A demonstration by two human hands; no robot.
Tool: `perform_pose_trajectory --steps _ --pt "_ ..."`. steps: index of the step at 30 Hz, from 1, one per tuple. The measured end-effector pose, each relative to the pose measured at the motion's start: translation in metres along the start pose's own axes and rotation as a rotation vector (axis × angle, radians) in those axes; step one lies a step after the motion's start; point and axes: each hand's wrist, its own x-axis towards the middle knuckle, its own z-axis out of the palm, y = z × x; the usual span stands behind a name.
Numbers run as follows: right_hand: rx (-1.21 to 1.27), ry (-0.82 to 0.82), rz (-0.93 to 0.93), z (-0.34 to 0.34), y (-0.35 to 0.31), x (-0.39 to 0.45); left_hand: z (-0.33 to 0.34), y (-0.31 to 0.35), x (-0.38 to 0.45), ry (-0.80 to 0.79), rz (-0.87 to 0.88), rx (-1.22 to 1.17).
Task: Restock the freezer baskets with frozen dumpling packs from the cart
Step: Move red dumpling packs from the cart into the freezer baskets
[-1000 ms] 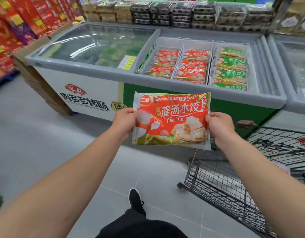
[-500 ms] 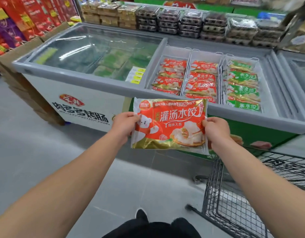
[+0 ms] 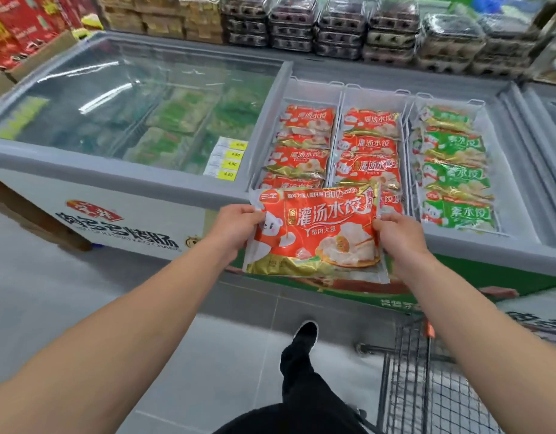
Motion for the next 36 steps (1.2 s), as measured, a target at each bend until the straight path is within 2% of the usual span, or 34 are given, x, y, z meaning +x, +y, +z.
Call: perform_pose_trajectory --steps 7,12,17,23,30,36 --pt "0.031 -0.004 -0.001 0.003 -0.042 0.108 0.041 0.060 0.089 0.016 -0.068 0.019" --pt "0.002 -0.002 -0.026 0.009 -0.071 0.168 0.064 0.101 0.142 0.089 -0.037 0.040" --pt "0.048 0.009 -0.014 0.023 -0.097 0.225 0.081 0.127 0.220 0.040 -0.040 0.053" --pt "0.040 0.067 0.003 0.054 -0.119 0.291 0.103 0.167 0.282 0.056 -0.001 0.162" --pt "-0.026 0.053 0.176 0.105 -0.099 0.334 0.109 0.145 0.346 -0.013 -0.067 0.342" --pt "-0.131 -0.100 0.266 0.152 -0.076 0.337 0.107 0.110 0.369 -0.074 -0.170 0.537"
